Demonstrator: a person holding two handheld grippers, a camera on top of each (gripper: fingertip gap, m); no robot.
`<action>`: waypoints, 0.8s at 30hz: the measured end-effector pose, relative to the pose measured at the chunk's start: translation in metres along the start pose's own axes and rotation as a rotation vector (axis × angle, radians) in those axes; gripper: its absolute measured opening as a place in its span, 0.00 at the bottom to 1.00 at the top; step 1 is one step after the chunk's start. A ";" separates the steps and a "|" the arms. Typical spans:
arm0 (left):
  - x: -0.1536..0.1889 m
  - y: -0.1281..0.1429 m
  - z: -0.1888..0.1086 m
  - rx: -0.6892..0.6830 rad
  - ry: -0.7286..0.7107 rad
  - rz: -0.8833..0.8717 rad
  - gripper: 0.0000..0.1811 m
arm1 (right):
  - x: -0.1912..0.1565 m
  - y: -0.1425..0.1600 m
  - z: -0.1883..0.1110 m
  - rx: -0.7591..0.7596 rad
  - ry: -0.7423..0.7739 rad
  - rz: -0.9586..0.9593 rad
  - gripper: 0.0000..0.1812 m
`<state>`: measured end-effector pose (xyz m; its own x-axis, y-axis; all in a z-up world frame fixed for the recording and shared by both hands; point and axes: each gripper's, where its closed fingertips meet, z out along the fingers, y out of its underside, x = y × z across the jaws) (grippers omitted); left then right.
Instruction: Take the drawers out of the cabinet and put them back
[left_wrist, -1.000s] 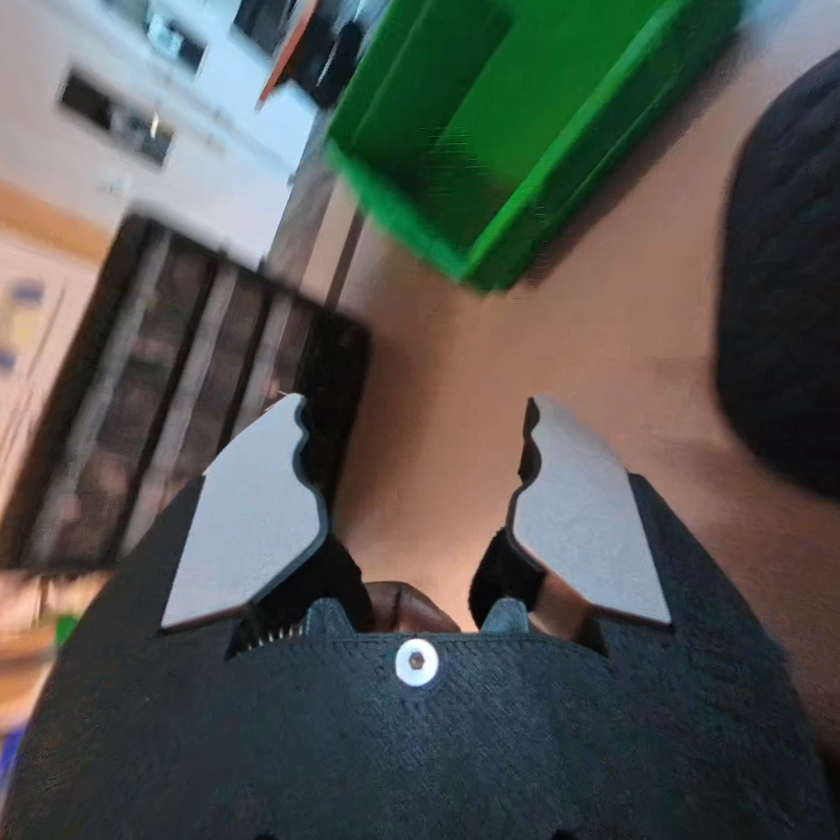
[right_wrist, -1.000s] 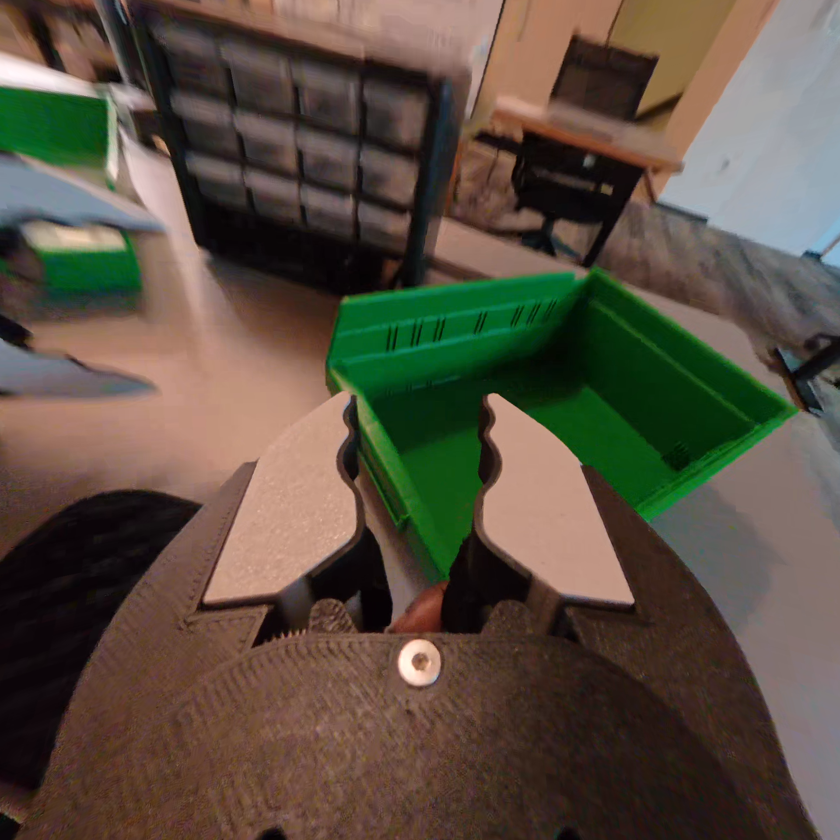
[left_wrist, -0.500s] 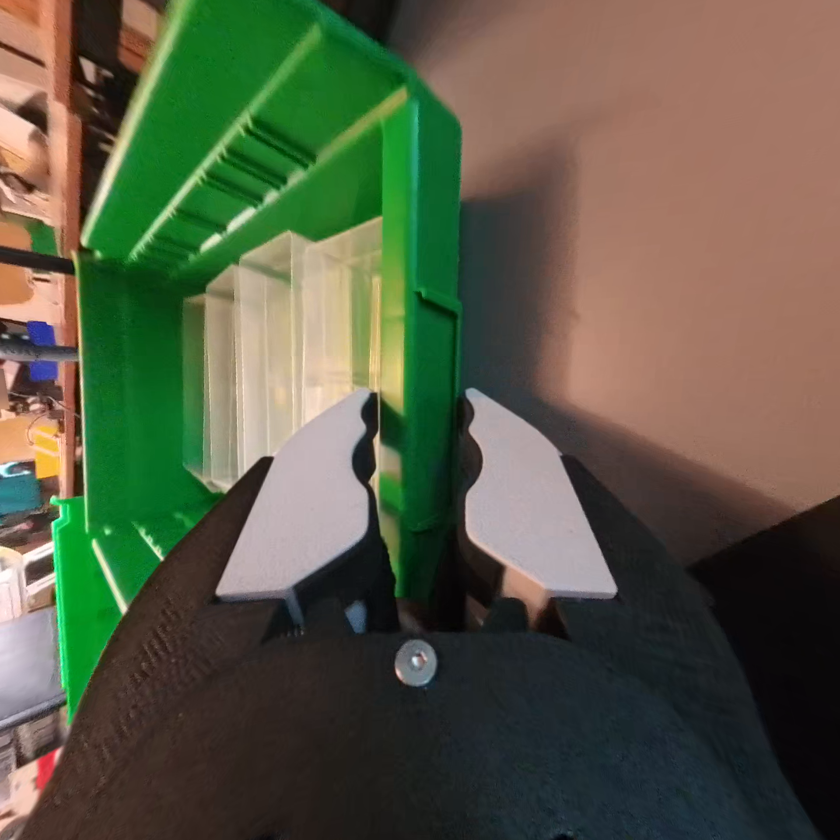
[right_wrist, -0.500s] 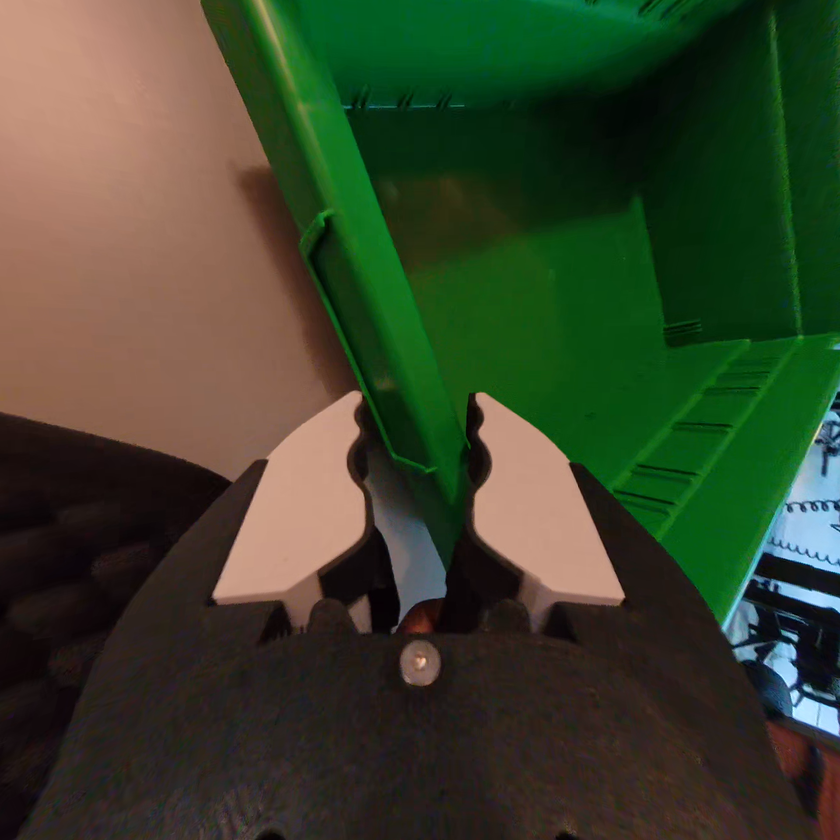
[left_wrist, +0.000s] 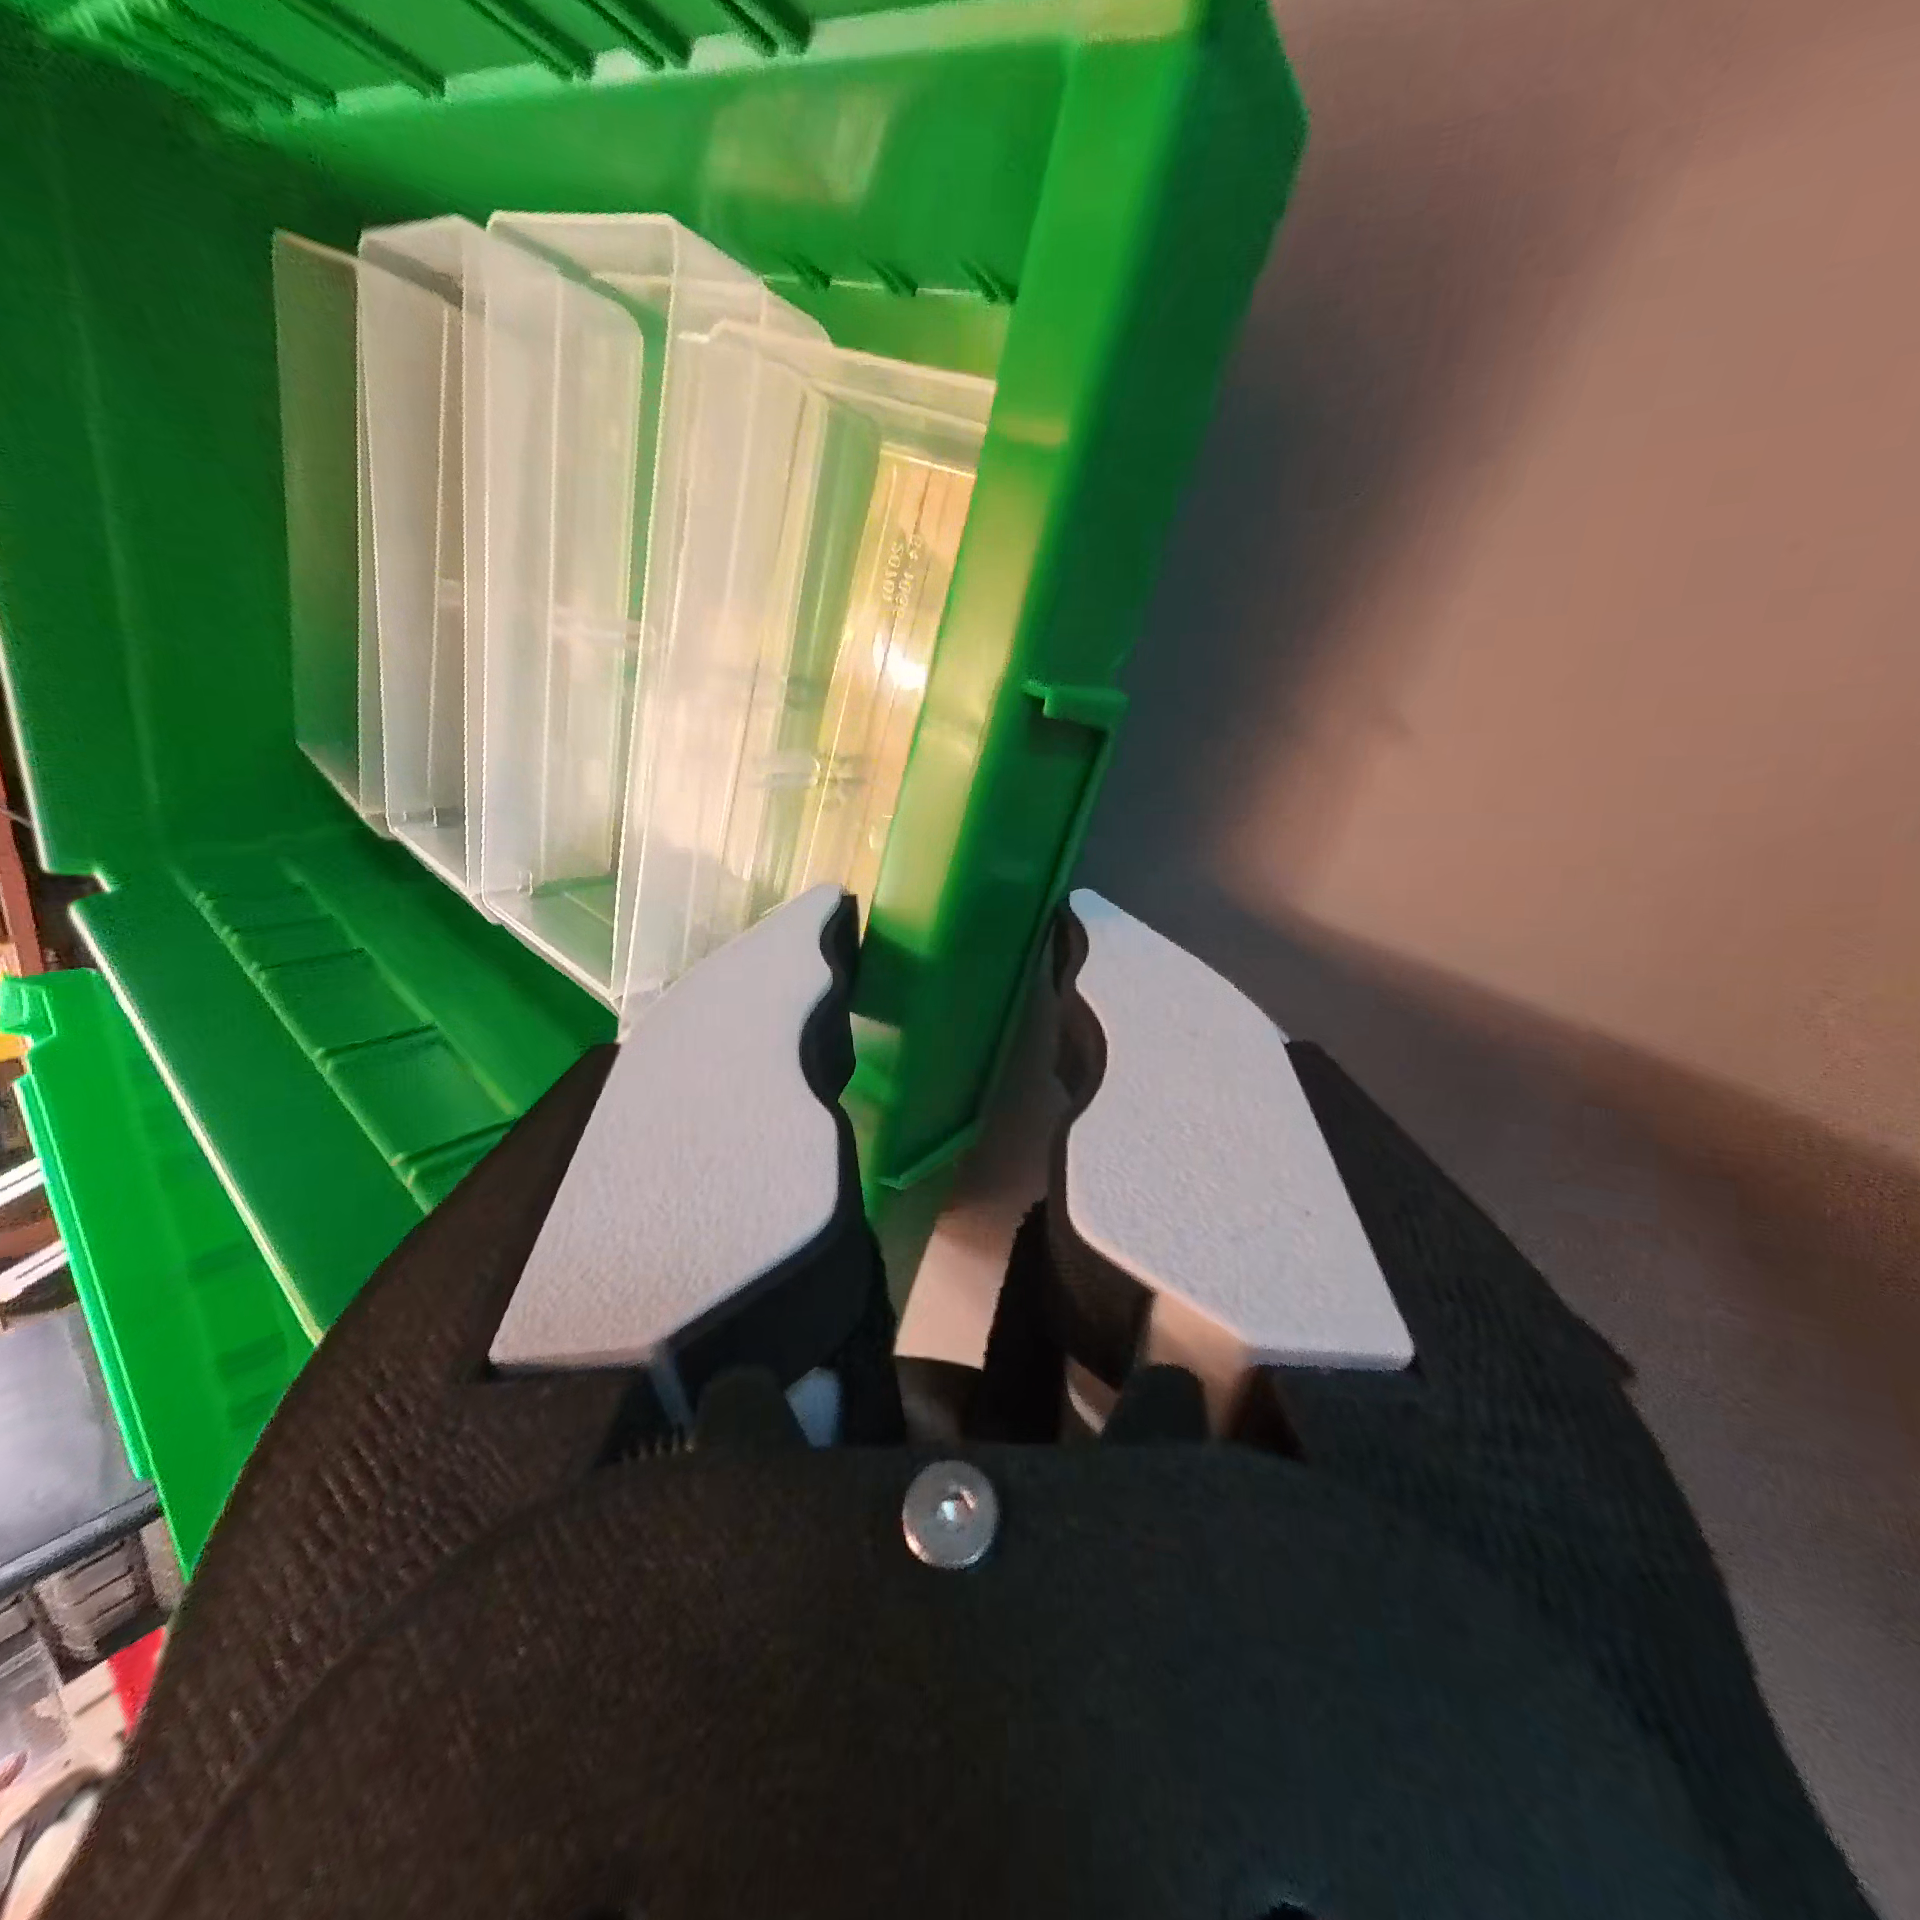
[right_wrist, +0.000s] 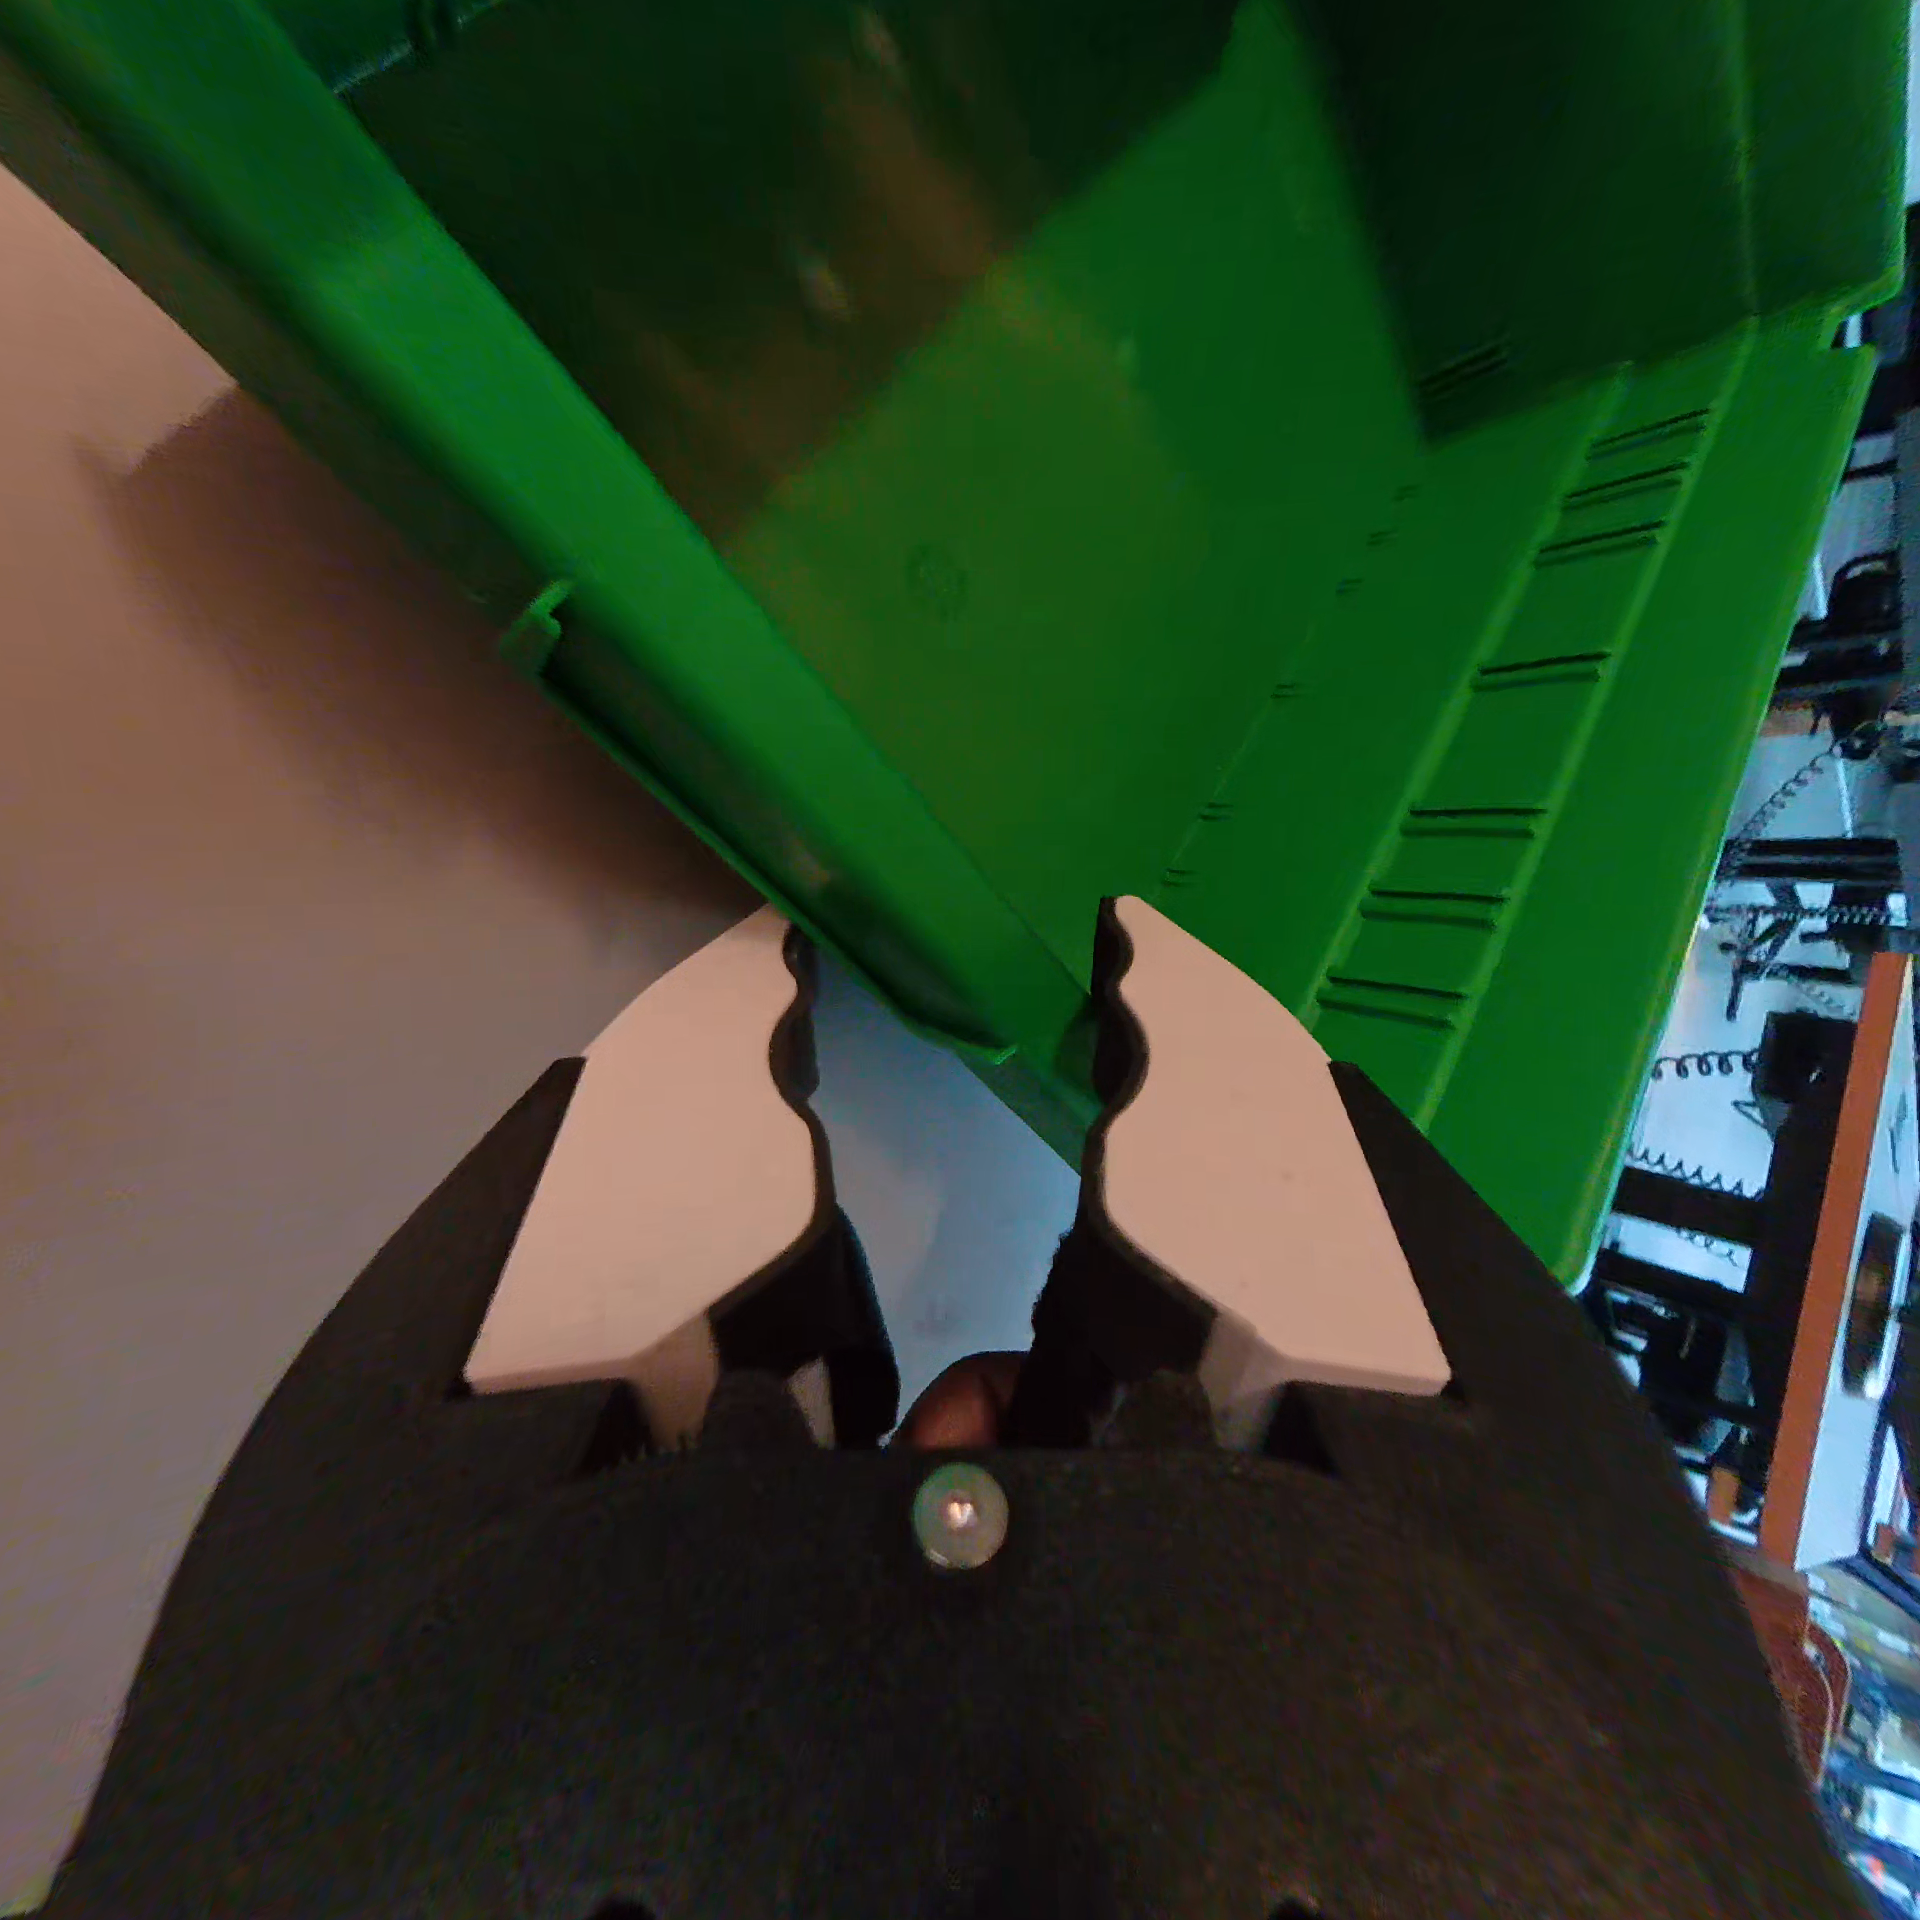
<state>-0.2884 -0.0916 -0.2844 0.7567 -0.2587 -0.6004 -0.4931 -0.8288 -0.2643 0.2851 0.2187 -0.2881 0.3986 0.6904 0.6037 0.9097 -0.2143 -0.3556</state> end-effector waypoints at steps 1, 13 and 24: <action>-0.001 0.005 -0.001 -0.004 0.002 0.004 0.20 | 0.002 0.003 0.000 0.013 0.002 -0.007 0.28; -0.038 -0.055 -0.078 0.517 -0.027 -0.319 0.32 | 0.007 -0.039 -0.057 0.445 -0.204 0.254 0.44; -0.065 -0.261 -0.060 0.954 -0.001 -0.844 0.33 | -0.021 -0.291 -0.103 1.017 -0.513 0.703 0.36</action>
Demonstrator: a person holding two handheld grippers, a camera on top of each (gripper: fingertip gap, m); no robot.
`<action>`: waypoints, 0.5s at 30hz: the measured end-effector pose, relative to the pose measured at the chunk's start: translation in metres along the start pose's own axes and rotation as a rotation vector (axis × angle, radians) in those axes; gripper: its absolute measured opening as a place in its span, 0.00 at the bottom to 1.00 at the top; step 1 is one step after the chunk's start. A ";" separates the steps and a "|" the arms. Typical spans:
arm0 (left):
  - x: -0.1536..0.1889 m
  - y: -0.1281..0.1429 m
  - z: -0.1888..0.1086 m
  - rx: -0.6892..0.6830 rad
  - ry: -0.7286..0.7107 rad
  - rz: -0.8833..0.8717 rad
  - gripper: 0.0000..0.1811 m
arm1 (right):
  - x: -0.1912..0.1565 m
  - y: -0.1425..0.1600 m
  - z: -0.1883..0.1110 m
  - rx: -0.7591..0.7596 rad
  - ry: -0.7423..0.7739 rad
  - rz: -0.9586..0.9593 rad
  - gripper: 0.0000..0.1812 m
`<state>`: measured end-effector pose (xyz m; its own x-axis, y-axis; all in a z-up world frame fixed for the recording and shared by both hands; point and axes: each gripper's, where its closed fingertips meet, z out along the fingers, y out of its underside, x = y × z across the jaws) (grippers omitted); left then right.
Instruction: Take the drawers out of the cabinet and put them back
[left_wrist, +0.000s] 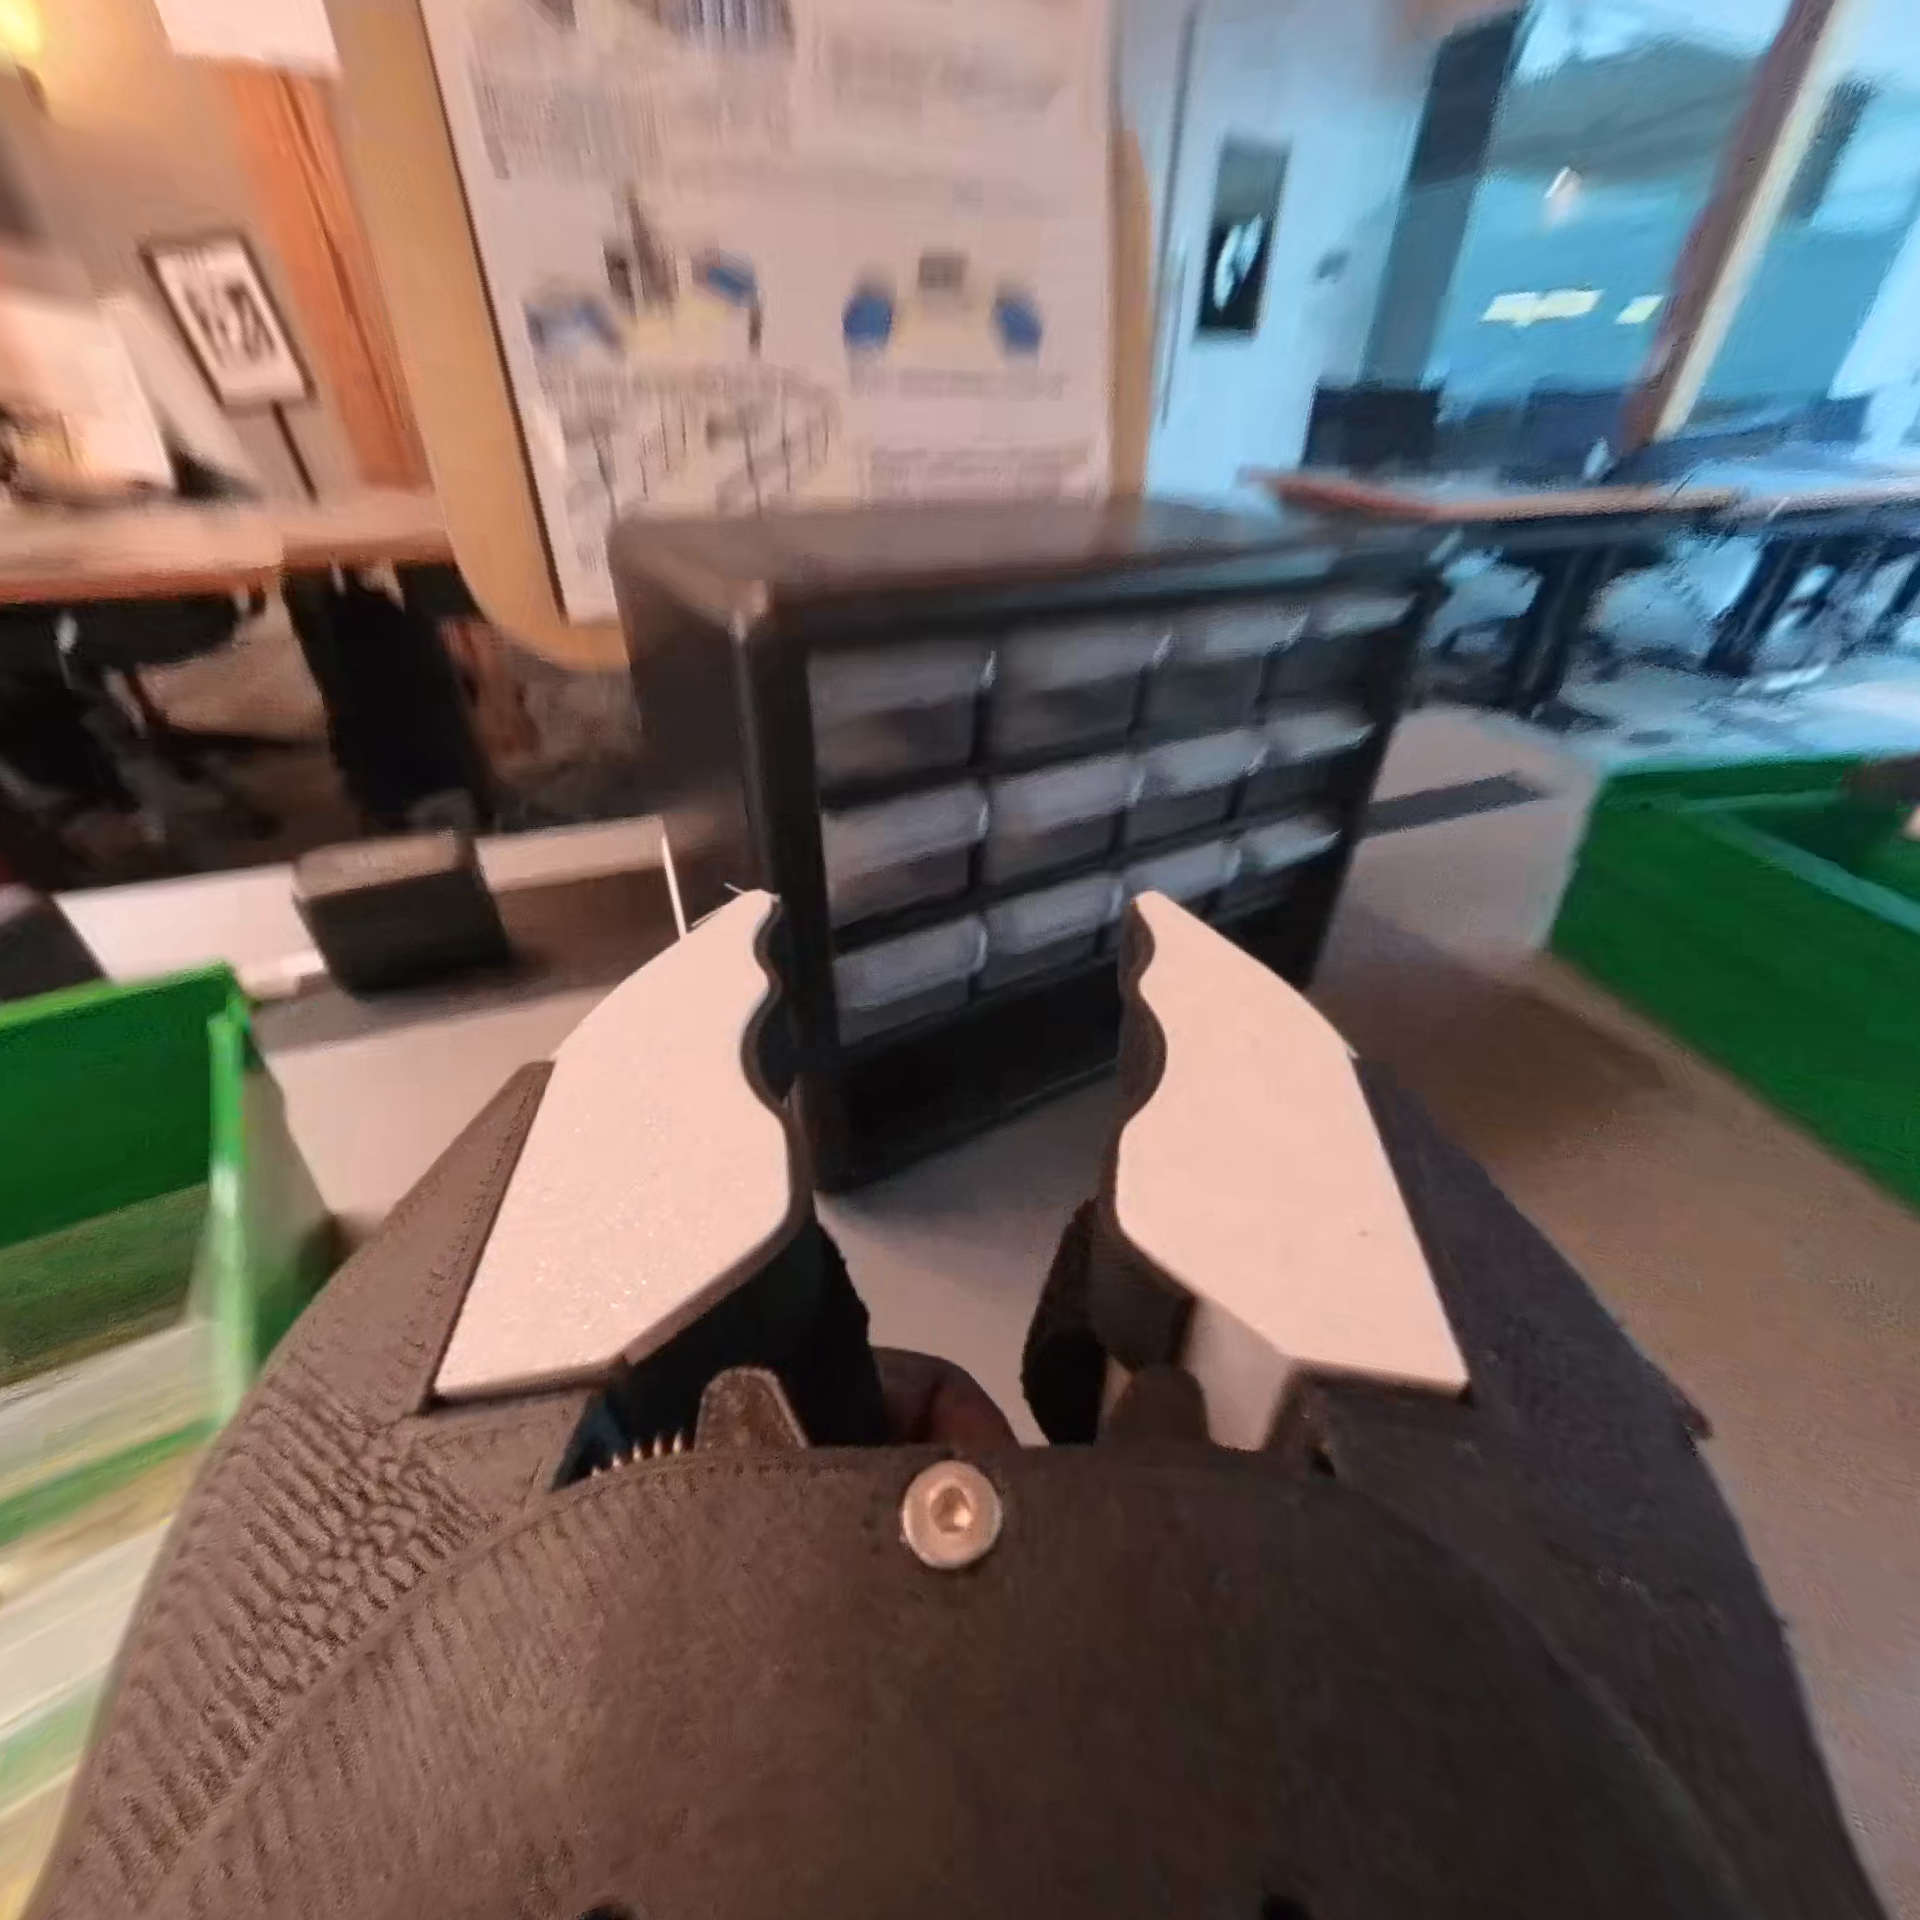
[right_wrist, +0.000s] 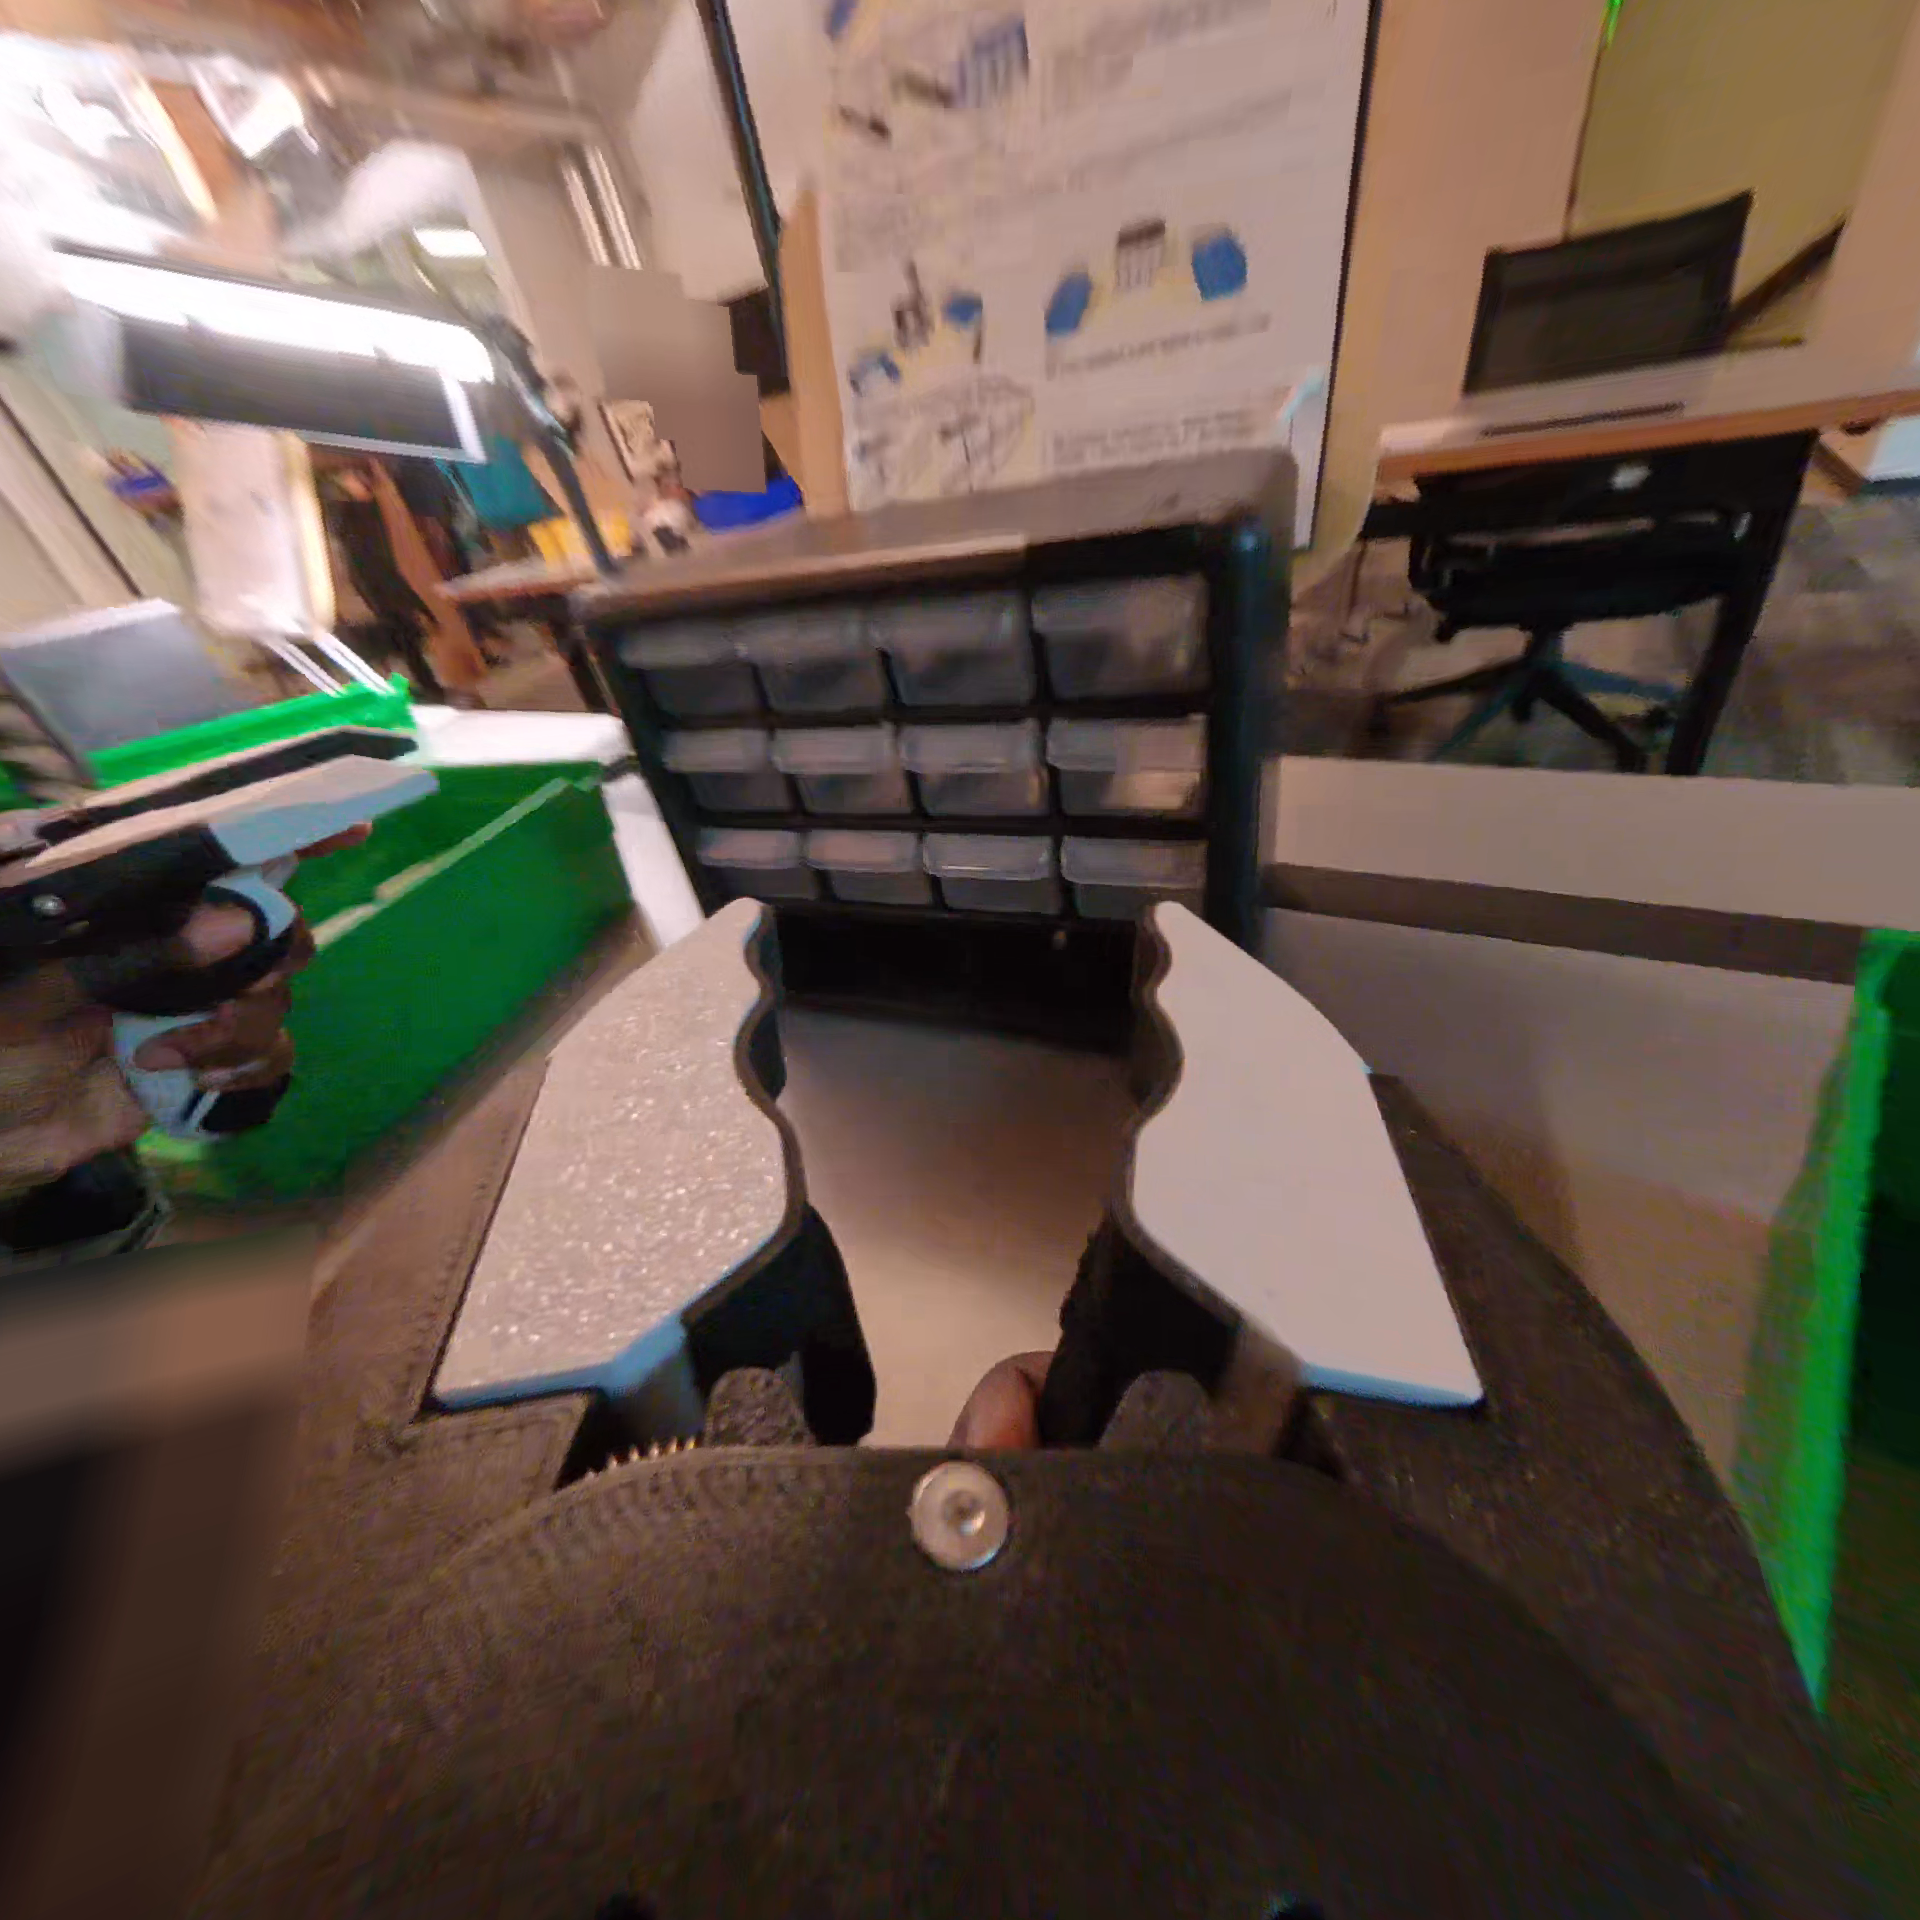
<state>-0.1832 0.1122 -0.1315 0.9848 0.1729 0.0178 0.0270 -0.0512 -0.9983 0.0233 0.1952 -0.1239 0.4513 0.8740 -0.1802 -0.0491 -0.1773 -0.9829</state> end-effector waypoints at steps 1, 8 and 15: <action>-0.004 0.021 0.018 -0.075 -0.010 -0.036 0.33 | 0.011 0.007 0.020 -0.034 0.034 -0.005 0.36; -0.041 0.101 0.079 -0.291 -0.159 -0.013 0.33 | 0.100 0.070 0.112 -0.307 0.247 -0.223 0.32; -0.050 0.119 0.100 -0.354 -0.180 0.137 0.26 | 0.111 0.108 0.147 -0.335 0.228 -0.261 0.12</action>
<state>-0.2459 0.1957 -0.2570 0.9385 0.3084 -0.1550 -0.0140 -0.4148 -0.9098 -0.0633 0.3397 -0.2551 0.5960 0.7939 0.1202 0.3645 -0.1342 -0.9215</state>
